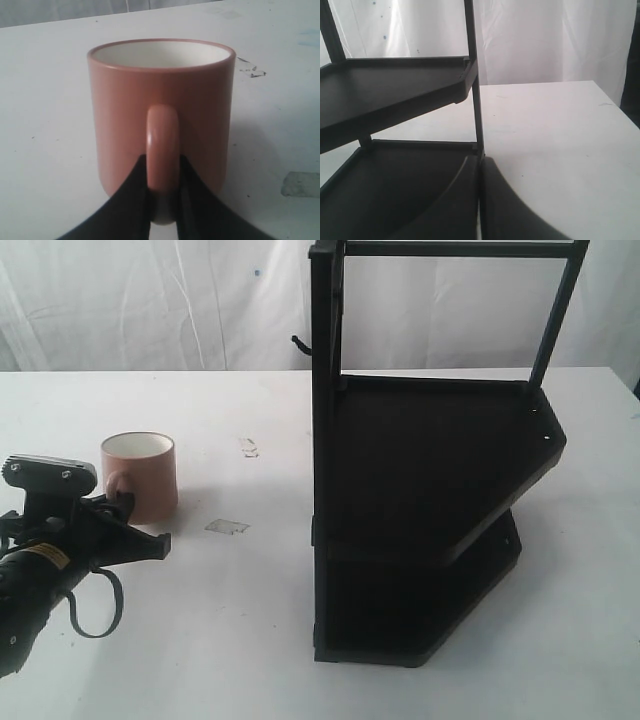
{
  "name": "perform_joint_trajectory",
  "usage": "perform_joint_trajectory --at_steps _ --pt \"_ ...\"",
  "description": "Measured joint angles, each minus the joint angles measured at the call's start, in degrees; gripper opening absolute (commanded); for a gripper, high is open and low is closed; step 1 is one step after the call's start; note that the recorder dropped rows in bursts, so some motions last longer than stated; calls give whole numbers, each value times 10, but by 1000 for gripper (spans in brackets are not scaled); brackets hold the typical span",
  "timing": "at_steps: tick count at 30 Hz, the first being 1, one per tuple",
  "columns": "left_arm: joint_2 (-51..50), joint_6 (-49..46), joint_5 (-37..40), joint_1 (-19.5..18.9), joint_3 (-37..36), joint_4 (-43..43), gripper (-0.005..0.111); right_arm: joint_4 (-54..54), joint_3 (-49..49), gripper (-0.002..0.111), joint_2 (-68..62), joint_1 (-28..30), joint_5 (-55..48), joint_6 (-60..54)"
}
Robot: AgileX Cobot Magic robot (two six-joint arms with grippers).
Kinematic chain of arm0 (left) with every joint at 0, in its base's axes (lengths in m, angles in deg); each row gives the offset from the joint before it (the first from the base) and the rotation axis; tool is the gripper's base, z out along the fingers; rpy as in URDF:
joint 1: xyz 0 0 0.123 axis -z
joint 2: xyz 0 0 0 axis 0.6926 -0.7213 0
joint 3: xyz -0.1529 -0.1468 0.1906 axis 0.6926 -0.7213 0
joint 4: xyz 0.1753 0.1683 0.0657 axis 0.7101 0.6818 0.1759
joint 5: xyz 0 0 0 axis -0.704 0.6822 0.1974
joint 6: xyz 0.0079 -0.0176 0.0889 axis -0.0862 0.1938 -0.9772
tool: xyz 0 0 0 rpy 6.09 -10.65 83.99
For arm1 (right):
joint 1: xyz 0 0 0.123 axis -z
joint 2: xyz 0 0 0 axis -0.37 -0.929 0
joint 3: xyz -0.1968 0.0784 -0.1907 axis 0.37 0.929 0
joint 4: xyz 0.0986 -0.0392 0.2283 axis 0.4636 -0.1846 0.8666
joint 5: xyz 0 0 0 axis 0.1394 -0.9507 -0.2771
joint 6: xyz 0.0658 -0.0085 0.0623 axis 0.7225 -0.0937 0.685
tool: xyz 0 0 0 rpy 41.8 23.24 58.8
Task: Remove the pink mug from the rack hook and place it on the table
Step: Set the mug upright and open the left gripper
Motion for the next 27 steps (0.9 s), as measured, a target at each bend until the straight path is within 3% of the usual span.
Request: perform_joint_trajectory --at_steps 11,19,27 --pt "0 1 0 0 0 1 1 0 0 0 0 0 0 0" --pt "0 13 15 0 -1 3 34 0 0 0 0 0 0 0" --pt "-7 15 51 0 -7 16 37 0 0 0 0 0 0 0"
